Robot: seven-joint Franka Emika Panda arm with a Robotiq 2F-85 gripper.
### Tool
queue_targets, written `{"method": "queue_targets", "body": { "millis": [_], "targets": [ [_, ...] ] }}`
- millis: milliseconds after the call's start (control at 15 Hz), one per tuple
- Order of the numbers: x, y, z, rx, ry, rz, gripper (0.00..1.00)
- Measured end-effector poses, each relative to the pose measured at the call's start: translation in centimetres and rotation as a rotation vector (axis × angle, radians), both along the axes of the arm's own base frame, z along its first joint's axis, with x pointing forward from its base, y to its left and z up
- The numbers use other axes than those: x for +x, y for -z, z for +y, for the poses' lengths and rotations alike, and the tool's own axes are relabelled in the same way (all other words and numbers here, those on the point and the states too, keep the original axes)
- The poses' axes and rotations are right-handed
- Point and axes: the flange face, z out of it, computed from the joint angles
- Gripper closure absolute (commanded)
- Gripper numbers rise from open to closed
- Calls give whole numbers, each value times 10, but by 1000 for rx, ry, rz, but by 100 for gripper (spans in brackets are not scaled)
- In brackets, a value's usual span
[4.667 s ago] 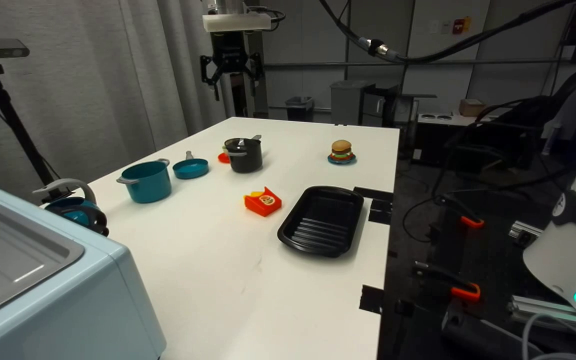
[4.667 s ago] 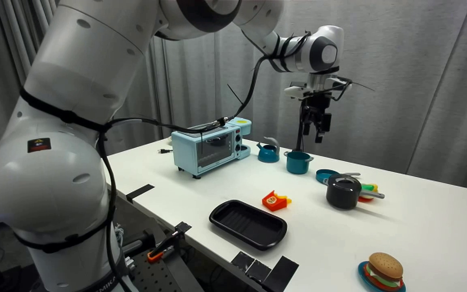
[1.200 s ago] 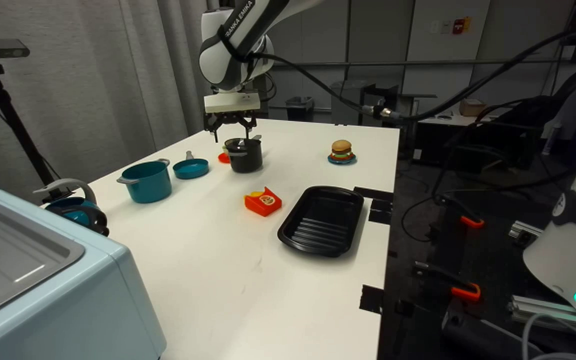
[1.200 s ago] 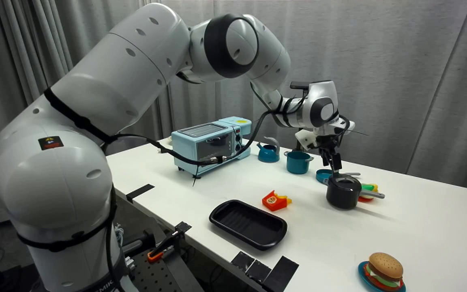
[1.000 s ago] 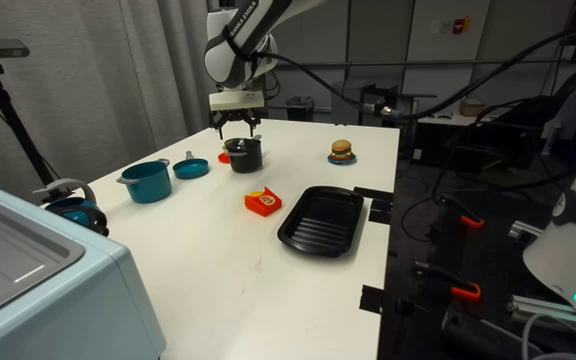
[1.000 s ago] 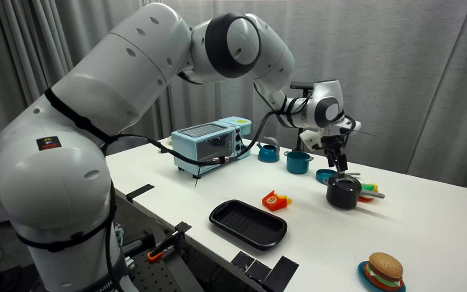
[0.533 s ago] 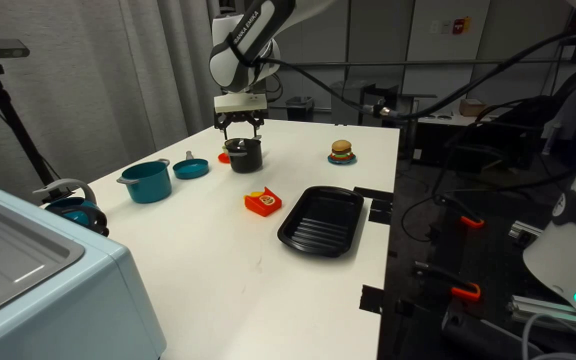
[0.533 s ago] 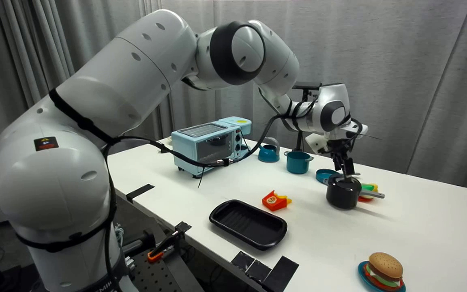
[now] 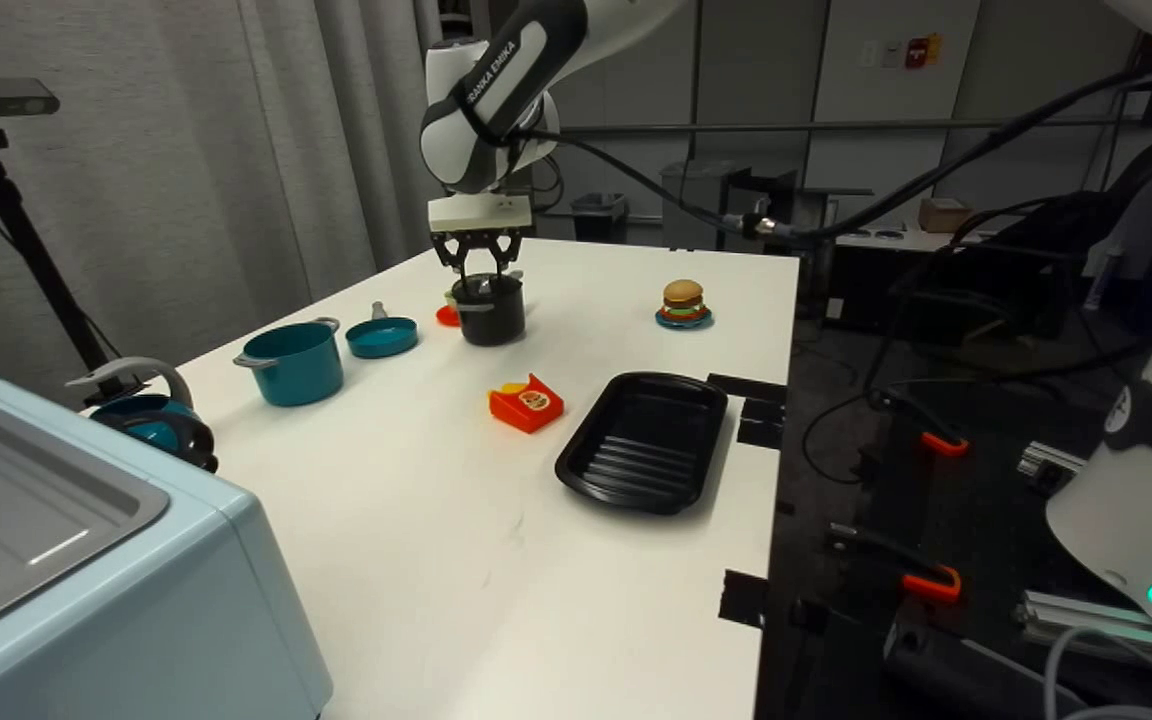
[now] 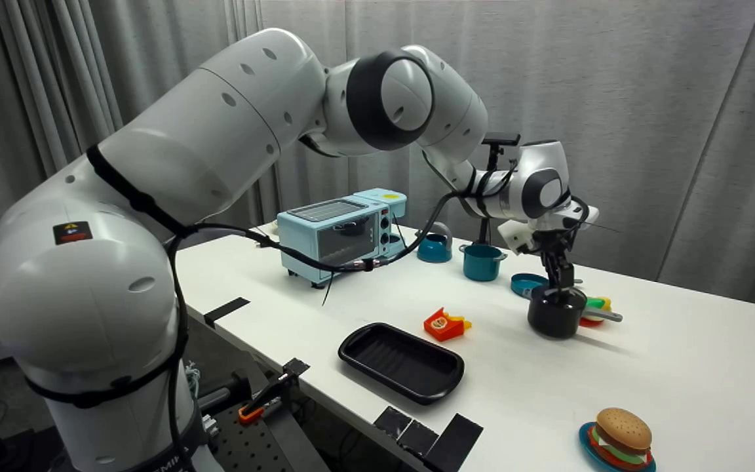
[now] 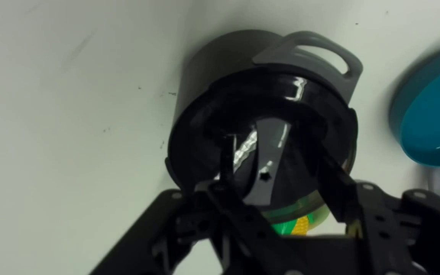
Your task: Move the lid from the black pot to the pan
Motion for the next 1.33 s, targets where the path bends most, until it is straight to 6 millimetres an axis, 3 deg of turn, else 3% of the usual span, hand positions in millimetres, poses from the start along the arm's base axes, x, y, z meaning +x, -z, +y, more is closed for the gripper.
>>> {"method": "queue_targets", "body": {
  "millis": [267,733,1333],
  "targets": [
    [2,-2,-2,1,5,-8,100],
    [6,-10,-3,10,17,-27,96],
    [24,-58,20,54,1,-122,96]
  ]
}}
